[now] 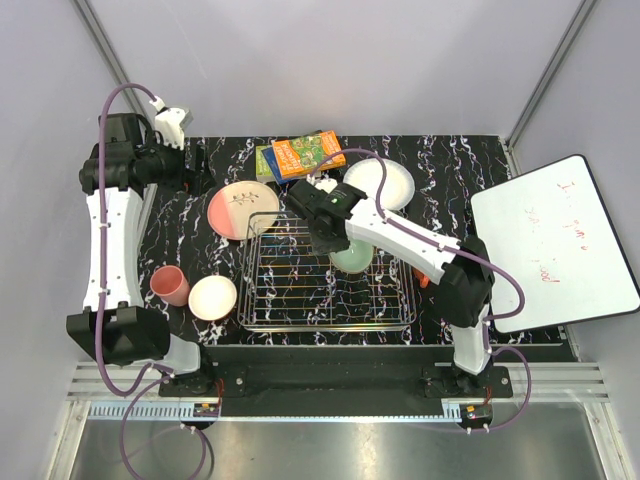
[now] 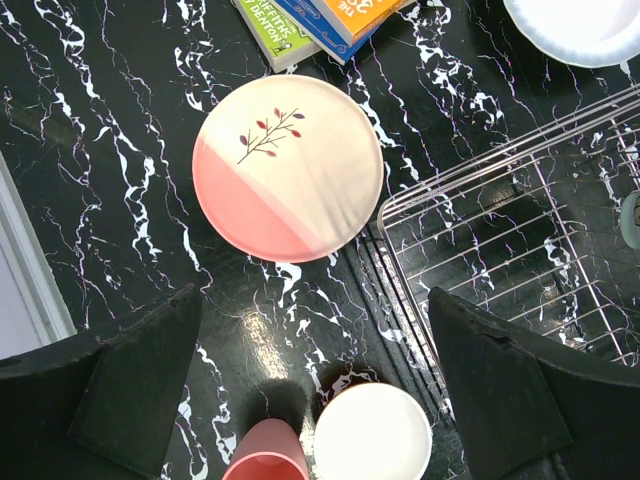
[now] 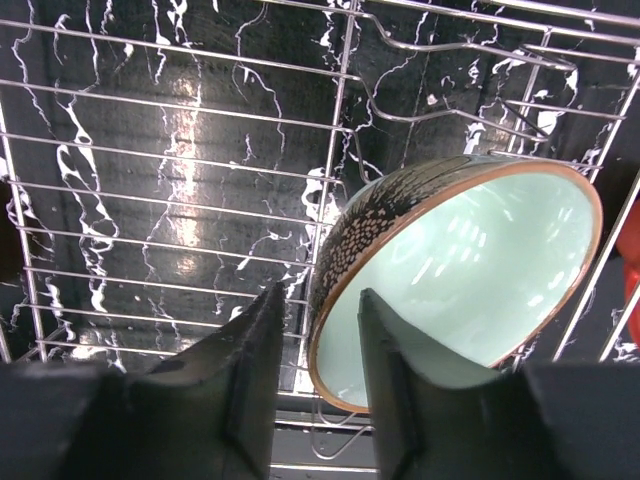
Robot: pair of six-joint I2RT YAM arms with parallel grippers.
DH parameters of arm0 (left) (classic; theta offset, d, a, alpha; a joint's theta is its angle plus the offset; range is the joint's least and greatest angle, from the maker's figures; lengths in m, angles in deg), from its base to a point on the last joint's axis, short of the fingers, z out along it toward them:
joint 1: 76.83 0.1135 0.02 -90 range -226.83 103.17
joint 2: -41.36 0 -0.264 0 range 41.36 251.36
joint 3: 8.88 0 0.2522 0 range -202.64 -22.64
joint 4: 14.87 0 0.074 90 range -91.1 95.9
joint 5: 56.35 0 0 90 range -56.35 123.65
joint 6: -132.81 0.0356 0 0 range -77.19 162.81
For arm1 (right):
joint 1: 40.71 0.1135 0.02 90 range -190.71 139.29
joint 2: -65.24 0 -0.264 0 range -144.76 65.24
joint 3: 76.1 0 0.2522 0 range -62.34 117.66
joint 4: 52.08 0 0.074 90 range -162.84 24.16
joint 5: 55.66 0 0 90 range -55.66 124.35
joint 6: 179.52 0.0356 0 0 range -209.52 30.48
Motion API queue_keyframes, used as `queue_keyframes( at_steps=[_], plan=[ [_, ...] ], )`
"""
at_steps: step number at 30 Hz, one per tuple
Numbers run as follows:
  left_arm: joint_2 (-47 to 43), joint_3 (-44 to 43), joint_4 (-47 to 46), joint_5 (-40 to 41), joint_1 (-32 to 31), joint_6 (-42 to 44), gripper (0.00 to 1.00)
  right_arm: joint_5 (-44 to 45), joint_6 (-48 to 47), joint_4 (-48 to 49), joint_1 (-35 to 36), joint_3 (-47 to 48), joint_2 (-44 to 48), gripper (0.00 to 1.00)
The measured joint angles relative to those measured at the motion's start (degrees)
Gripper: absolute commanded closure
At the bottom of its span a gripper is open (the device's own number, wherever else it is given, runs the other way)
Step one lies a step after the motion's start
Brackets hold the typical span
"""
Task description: Load the mixed dishes into the dish rack
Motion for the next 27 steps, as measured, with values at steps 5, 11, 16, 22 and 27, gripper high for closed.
queue_keyframes(
  at_steps=[5,11,16,22,27],
  plan=[
    [-0.04,0.0,0.0,-0.04,0.0,0.0,0.01,0.07,-0.46,0.66,0.0,-0.15,0.02,0.37],
    [-0.09,-0.02,-0.17,0.33,-0.72,-0.09,0.01,2.23,-0.81,1.18,-0.02,-0.57,3.04,0.21],
    [-0.09,-2.69,-0.28,5.9,-9.81,0.0,0.01,6.47,-0.94,1.64,-0.42,-0.55,10.71,0.2],
    [-0.09,-8.07,-0.61,13.31,-28.44,1.36,0.02,9.16,2.47,3.56,-10.12,-7.3,27.02,0.2],
    [2.8,-8.2,-0.46,23.54,-48.43,1.62,0.01,12.92,7.96,1.9,-22.51,-18.49,39.8,0.2]
  ],
)
